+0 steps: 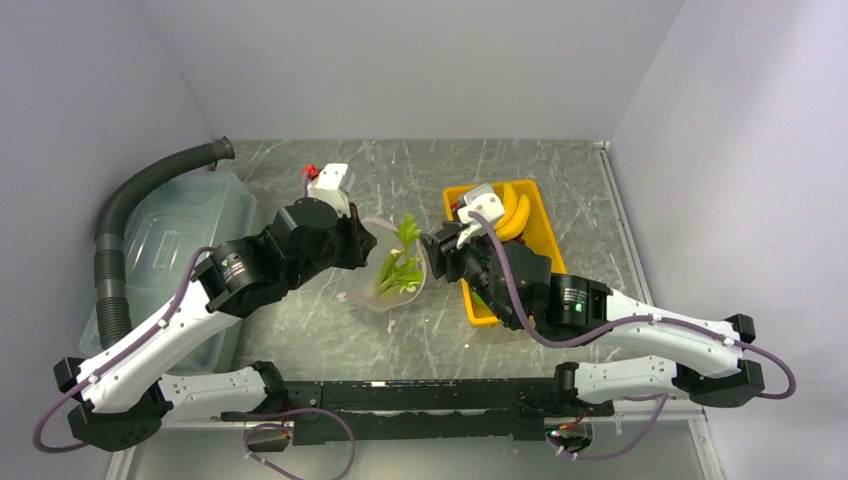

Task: Place the food in the zip-top bag and seal the zipper
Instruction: Adjust the zipper food storage bag at the center of the board.

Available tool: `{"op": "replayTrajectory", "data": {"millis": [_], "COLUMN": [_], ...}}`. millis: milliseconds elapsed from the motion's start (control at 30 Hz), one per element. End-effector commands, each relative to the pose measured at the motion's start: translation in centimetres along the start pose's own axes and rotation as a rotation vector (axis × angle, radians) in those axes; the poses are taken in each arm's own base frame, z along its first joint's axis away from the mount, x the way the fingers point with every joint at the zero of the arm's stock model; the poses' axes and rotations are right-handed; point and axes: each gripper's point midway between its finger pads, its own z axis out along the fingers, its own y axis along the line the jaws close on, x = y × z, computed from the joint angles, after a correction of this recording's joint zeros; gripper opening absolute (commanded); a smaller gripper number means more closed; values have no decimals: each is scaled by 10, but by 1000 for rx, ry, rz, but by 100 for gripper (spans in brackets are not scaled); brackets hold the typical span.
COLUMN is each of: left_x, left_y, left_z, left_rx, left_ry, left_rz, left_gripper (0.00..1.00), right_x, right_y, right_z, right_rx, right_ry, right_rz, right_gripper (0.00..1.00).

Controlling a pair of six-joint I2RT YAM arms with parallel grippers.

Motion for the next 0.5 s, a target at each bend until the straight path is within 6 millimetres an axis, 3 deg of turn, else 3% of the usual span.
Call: {"op": "replayTrajectory", "data": {"millis": [0,133,467], "left_x": [-17,-16,-16], "left_y": [-6,-6,-8], "left_z": [-5,-5,-4], "left_rx": [34,38,44], "left_ry": [-69,-65,-62], "left_rz": [-11,-8,1], "left_gripper": [0,0,0], "right_x": [-1,9,19], "right_y": [-15,-32,-25], "right_z": [-2,10,30], "right_rx": [44,59,6], "right_ry": [44,112,183], "right_rz": [89,160,216], "right_gripper": [46,44,48]}}
